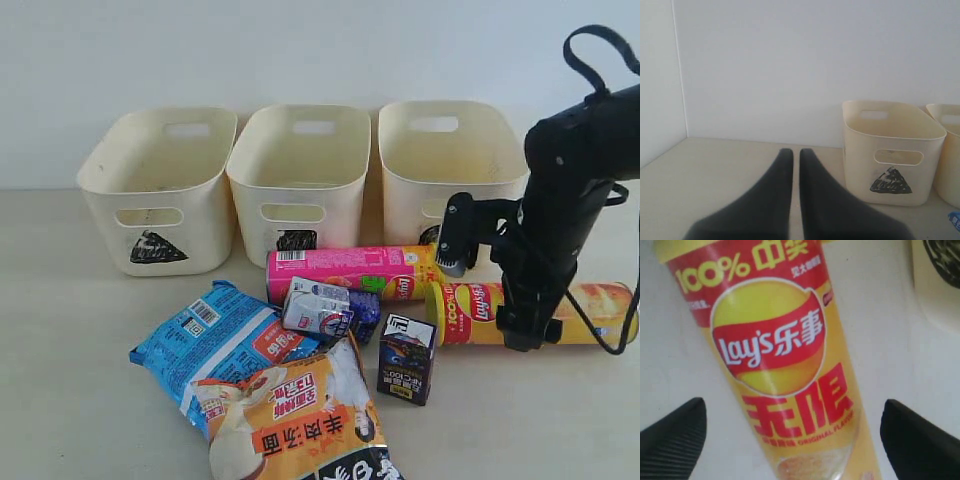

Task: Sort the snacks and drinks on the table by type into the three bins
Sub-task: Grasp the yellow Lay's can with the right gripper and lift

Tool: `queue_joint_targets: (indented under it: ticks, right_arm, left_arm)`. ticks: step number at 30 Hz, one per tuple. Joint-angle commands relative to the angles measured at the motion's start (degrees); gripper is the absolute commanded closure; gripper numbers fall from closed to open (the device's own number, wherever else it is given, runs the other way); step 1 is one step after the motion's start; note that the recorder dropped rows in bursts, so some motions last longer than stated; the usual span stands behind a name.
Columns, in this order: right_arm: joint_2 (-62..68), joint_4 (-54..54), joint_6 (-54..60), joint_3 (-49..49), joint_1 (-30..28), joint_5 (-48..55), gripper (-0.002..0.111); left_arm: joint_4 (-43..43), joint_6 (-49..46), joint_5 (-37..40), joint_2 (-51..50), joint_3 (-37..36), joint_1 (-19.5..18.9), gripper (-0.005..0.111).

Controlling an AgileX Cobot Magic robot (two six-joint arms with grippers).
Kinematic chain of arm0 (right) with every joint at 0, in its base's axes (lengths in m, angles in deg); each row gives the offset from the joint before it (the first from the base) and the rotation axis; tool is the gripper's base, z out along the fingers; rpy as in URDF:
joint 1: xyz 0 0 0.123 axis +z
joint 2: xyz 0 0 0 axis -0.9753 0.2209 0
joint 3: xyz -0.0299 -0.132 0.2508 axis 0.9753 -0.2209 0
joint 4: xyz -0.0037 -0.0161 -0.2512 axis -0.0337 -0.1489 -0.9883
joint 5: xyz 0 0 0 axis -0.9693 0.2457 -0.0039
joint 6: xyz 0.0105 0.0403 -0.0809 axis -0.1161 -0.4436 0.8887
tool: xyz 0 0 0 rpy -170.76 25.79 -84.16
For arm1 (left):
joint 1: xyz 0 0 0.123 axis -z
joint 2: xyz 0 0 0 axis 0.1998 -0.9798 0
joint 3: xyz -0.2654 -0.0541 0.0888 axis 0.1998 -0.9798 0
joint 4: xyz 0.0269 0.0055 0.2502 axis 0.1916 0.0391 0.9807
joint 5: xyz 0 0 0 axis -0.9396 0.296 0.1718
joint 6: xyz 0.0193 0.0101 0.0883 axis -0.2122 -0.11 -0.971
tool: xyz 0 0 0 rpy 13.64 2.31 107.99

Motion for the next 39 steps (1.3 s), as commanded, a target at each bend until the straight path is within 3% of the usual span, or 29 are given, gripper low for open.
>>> queue_joint_targets:
  ticks: [1, 4, 7, 10, 16, 26, 39]
  right_arm:
    - [1.80, -0.14, 0.61, 0.39, 0.10, -2.21, 0.024]
    - [2.02, -0.14, 0.41, 0.39, 0.10, -3.02, 0.027]
    - [2.02, -0.14, 0.41, 0.39, 0.10, -3.39, 0.040]
    - [2.02, -0.14, -0.35, 0.39, 0.10, -1.72, 0.059]
    - [1.92, -0.58, -0.86, 0.39, 0.10, 3.96, 0.109]
    - [-1.67, -0.95, -0.73, 0.64, 0.10, 9.40, 0.108]
    - [-16.68, 1.05, 1.11, 0.64, 0.10, 9.33, 0.108]
  left_arm:
    - [-0.54, 0.22, -0.18, 0.17, 0.06, -0.30, 0.102]
    - [-0.54, 0.22, -0.18, 0.17, 0.06, -0.30, 0.102]
    - [-0.54, 0.22, -0.18, 0.17, 0.06, -0.30, 0.102]
    - [-0.54, 0.22, -0.18, 0.17, 0.06, -0.30, 0.102]
    - [-0.54, 0.22, -0.18, 0.17, 0.06, -0.30, 0.102]
    - [-0.54, 0.22, -0.18, 0.17, 0.06, -0.30, 0.102]
    - [-0.54, 0.22, -0.18, 0.17, 0.06, -0.30, 0.102]
